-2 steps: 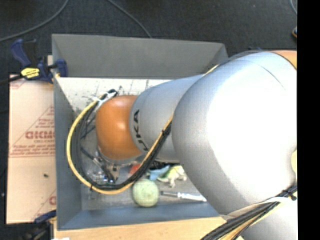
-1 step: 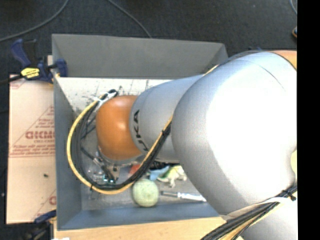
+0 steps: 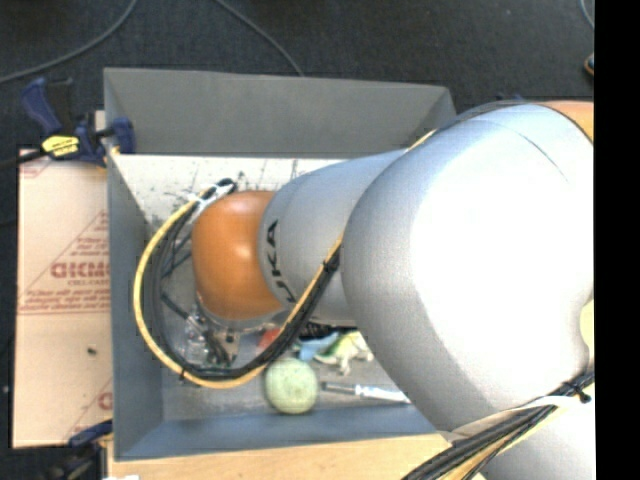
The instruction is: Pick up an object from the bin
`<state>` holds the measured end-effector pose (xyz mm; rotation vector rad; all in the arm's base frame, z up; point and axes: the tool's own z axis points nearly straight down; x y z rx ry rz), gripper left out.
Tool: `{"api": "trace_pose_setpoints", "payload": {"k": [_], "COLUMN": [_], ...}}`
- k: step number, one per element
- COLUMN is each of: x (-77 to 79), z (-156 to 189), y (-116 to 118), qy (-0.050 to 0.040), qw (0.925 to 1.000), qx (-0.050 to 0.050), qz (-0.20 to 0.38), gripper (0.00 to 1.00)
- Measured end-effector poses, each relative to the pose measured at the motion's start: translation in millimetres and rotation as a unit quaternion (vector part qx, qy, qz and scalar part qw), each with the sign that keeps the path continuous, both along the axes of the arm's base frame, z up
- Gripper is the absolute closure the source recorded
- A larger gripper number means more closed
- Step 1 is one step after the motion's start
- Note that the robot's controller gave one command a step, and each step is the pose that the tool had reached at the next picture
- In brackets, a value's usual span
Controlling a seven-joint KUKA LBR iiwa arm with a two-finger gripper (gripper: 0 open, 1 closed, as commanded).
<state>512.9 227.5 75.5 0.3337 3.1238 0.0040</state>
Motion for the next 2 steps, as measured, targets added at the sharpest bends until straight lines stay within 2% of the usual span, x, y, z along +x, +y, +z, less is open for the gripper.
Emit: {"api": "trace_pose_setpoints", "payload": {"k": [1, 2], "x": [46.6, 135.4], "z": [-5, -4], "y": [-9, -18], "qy": [-0.0034, -0.0079], "qw": [0.9929, 0.9943], "qx": [0.0, 0.0], "qz": [0.119, 0.106], "gripper": [1.0, 1.0]}}
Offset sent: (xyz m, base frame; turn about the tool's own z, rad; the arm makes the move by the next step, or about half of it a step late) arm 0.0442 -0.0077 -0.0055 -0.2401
